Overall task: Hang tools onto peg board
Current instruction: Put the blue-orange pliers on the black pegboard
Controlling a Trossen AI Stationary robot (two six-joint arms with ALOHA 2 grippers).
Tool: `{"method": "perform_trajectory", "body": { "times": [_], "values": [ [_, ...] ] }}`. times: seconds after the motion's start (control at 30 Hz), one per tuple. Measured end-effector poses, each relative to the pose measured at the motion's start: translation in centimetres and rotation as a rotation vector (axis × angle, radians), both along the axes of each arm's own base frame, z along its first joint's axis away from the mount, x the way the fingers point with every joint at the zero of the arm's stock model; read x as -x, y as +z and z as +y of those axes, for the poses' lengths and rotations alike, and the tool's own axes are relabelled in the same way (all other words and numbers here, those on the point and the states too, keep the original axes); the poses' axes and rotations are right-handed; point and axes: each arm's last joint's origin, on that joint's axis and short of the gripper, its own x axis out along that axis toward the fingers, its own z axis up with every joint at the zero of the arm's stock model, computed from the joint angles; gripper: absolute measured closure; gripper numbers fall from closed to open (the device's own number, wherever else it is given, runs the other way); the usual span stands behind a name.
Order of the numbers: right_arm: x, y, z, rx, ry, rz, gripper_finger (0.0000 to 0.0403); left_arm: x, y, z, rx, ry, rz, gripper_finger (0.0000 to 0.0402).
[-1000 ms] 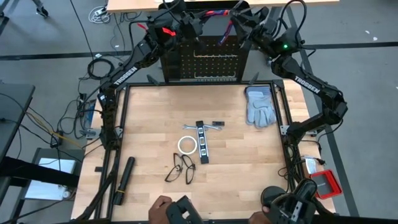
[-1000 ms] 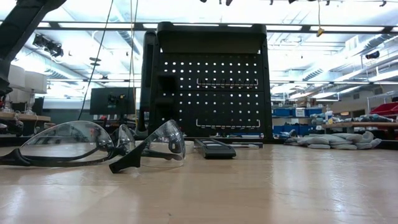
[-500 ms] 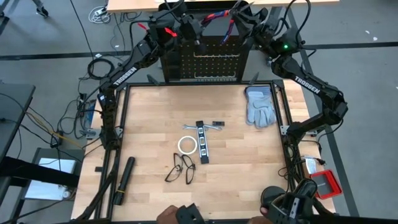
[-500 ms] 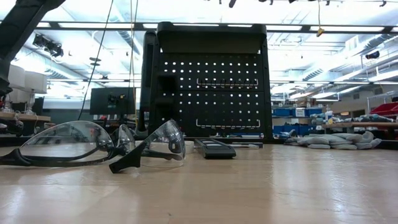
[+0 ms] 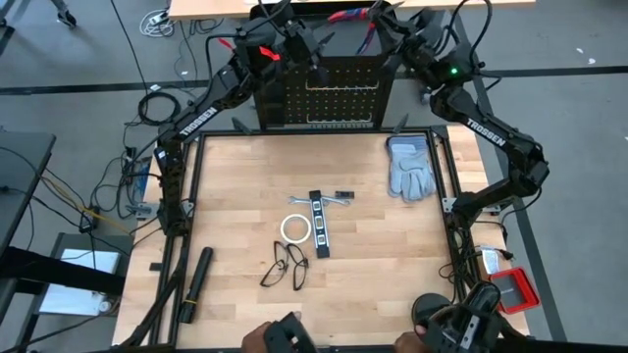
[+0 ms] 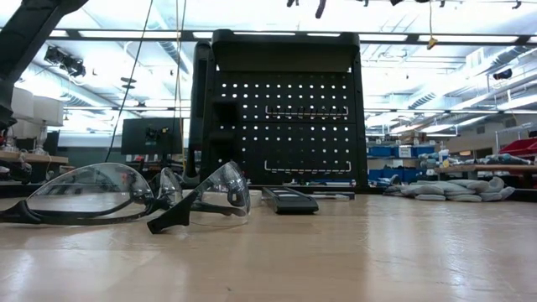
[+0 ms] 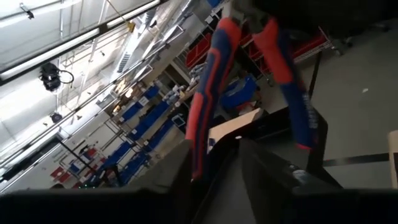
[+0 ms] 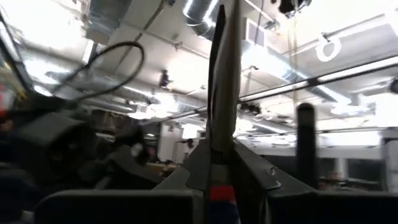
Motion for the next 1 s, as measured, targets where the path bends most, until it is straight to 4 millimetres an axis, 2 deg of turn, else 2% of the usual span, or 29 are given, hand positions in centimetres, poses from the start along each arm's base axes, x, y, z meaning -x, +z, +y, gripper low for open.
{"method": "perform_trajectory", "body": {
  "times": [0.2,0.4,0.73,0.83,1.0],
  "values": [
    [-0.1,0.0,0.2,0.098,0.019,0.065,0.0348,0.3,0.3,-0.3,-0.001,-0.026,-0.002,0.0194],
    [-0.3,-0.3,0.3,0.270,0.008,0.178,0.0348,2.4,1.6,-1.7,0.045,-0.048,-0.003,0.0180],
    [-0.9,-0.9,0.5,0.517,-0.103,0.342,0.0348,6.8,4.0,-6.0,0.128,-0.158,0.027,0.0220],
    [-1.1,-0.9,0.8,0.598,-0.146,0.368,0.0348,7.5,4.0,-6.8,0.173,-0.188,0.037,0.0239],
    [-2.2,-1.4,1.1,0.714,-0.191,0.423,0.0348,7.5,3.2,-7.3,0.226,-0.206,0.117,0.0270]
  ]
}}
